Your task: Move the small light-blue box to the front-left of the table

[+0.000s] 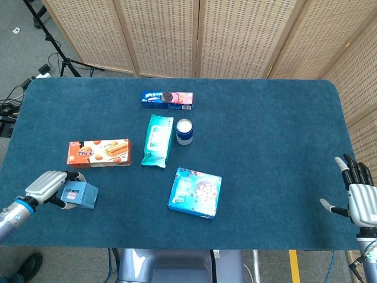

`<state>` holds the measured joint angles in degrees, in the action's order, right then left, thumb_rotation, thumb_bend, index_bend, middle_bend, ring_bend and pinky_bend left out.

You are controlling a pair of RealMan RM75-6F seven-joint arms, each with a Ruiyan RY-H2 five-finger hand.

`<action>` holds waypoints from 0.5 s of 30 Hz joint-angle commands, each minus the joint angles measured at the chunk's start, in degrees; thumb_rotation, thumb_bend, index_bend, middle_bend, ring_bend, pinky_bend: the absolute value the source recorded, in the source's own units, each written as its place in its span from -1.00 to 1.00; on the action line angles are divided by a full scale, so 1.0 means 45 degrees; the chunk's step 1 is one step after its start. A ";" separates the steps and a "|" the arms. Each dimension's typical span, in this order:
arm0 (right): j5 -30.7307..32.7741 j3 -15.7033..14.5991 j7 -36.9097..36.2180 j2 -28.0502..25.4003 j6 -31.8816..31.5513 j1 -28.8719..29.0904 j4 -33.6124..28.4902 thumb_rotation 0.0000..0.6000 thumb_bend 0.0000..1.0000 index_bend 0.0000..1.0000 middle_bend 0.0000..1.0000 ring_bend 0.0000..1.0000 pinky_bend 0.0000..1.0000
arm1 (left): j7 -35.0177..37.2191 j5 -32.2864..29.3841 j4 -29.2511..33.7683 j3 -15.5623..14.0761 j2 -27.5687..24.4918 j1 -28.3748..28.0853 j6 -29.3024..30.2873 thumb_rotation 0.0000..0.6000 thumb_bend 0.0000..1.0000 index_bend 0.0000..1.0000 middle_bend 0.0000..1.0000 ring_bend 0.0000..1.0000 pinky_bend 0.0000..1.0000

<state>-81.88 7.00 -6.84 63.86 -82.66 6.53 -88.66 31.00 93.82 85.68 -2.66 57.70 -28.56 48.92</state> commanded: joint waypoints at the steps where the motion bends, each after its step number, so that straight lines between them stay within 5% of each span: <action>1: -0.0013 0.0006 -0.0097 -0.0036 -0.0042 -0.0028 0.0007 1.00 -1.00 -1.00 -1.00 -1.00 -1.00 | -0.0375 -0.0209 -0.0308 -0.0027 0.0365 0.0279 0.0555 1.00 -0.55 -0.14 -0.08 -0.23 -0.20; 3: -0.0027 0.0009 -0.0156 -0.0060 -0.0064 -0.0040 0.0000 1.00 -1.00 -1.00 -1.00 -1.00 -1.00 | -0.0630 -0.0303 -0.0282 -0.0107 0.0436 0.0337 0.0584 1.00 -0.60 -0.15 -0.19 -0.29 -0.21; 4: -0.0035 0.0008 -0.0180 -0.0073 -0.0076 -0.0047 -0.0006 1.00 -1.00 -1.00 -1.00 -1.00 -1.00 | -0.0660 -0.0290 -0.0175 -0.0226 0.0373 0.0280 0.0389 1.00 -0.65 -0.25 -0.41 -0.45 -0.28; 7: -0.0053 0.0007 -0.0226 -0.0098 -0.0105 -0.0063 -0.0022 1.00 -1.00 -1.00 -1.00 -1.00 -1.00 | -0.0633 -0.0233 0.0234 -0.0522 0.0041 0.0014 -0.0249 1.00 -0.81 -0.76 -0.97 -0.96 -0.61; 10: -0.0073 0.0006 -0.0281 -0.0123 -0.0135 -0.0080 -0.0032 1.00 -1.00 -1.00 -1.00 -1.00 -1.00 | -0.0768 -0.0298 0.0517 -0.0630 -0.0186 -0.0044 -0.0338 1.00 -0.88 -0.95 -1.00 -1.00 -0.80; 15: -0.0131 0.0002 -0.0407 -0.0176 -0.0191 -0.0107 -0.0046 1.00 -1.00 -1.00 -1.00 -1.00 -1.00 | -0.1013 -0.0423 0.0791 -0.0732 -0.0370 0.0163 0.0050 1.00 -0.90 -1.00 -1.00 -1.00 -0.91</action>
<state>-82.44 7.01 -8.66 63.09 -83.50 6.06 -88.86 26.78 92.05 88.93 -5.77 56.28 -28.24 48.33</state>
